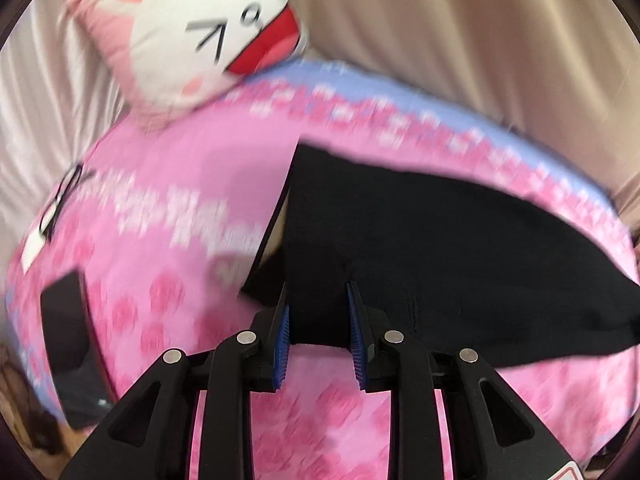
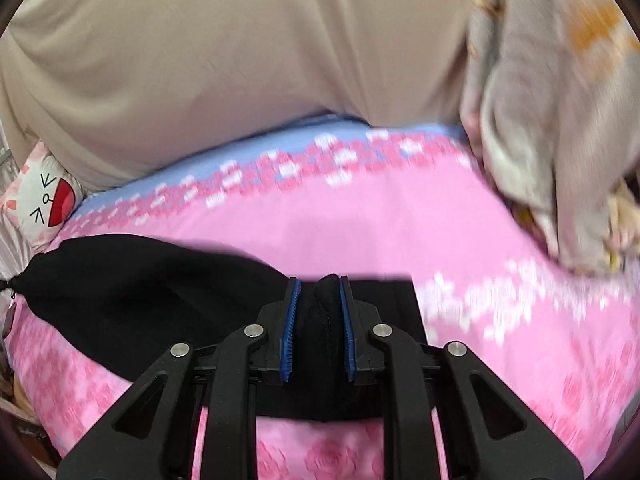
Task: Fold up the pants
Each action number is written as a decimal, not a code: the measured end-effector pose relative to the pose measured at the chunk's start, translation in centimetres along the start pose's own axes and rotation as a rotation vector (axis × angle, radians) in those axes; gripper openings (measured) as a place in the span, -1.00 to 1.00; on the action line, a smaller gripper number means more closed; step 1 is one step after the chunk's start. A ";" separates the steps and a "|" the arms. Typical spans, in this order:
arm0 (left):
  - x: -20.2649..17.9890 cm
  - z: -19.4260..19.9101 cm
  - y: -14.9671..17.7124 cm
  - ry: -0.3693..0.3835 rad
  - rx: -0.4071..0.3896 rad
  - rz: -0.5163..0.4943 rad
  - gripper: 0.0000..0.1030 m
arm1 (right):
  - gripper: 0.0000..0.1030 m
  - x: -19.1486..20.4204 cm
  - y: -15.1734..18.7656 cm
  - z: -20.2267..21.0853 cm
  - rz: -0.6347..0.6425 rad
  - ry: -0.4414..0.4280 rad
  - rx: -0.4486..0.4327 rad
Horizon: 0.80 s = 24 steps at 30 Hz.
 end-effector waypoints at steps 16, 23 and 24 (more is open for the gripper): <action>-0.3 0.8 -0.9 -0.075 0.007 -0.022 -0.53 | -0.64 2.0 -4.6 7.3 0.083 0.029 -0.245; 4.6 -0.6 1.1 -0.225 0.082 0.072 -0.87 | -0.29 -2.3 4.8 1.8 0.039 0.138 0.083; 4.5 -0.4 1.1 -0.217 0.086 0.076 -0.87 | -0.10 -2.9 4.8 3.2 -0.005 0.126 0.046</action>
Point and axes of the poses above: each gripper's, at about its wrist camera, not at the fingertips, and z roughly against the way its jaws point, x to its left, y to its underside, the point moved 3 cm from there along -z, roughly the way its jaws point, and after that the axes turned 11 degrees about y, right-handed, at the moved point
